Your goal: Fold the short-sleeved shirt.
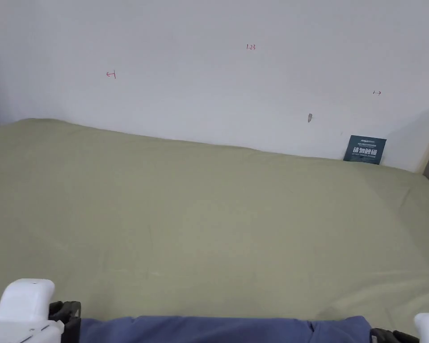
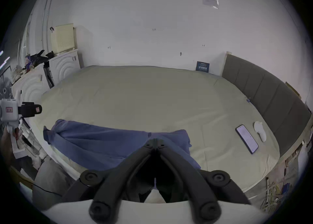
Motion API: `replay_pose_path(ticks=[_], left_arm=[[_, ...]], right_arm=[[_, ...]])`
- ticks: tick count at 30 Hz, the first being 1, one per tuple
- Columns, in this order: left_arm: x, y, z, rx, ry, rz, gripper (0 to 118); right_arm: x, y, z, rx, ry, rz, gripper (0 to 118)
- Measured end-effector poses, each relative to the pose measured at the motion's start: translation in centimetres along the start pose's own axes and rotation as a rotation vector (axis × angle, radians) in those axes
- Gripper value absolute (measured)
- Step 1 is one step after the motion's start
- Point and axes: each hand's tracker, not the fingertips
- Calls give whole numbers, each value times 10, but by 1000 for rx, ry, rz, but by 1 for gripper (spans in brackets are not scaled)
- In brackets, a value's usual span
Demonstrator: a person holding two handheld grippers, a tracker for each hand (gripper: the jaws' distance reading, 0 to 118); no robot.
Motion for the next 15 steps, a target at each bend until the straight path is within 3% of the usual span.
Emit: replay_pose_path(ticks=[4, 5, 6, 7, 9, 10, 15], left_arm=[[-16, -4, -8, -61, -35, 20, 0], [-27, -5, -11, -85, -58, 54, 2], [-39, -9, -12, -107, -59, 89, 12], [-55, -12, -17, -154, -89, 140, 28], [-81, -22, -29, -251, -86, 225, 90], [-91, -30, -31, -267, -103, 271, 96], [-132, -63, -39, -204, -222, 552, 96]], right_arm=[[-6, -5, -6, -34, 10, 14, 0], [-6, -5, -6, -42, 17, 14, 0], [-5, -6, -6, -47, 20, 14, 0], [-6, -6, -6, -53, 22, 17, 0], [-4, -7, -6, -62, 28, 24, 0], [-4, -8, -6, -68, 31, 26, 0], [-2, -9, -3, -81, 26, 24, 0]])
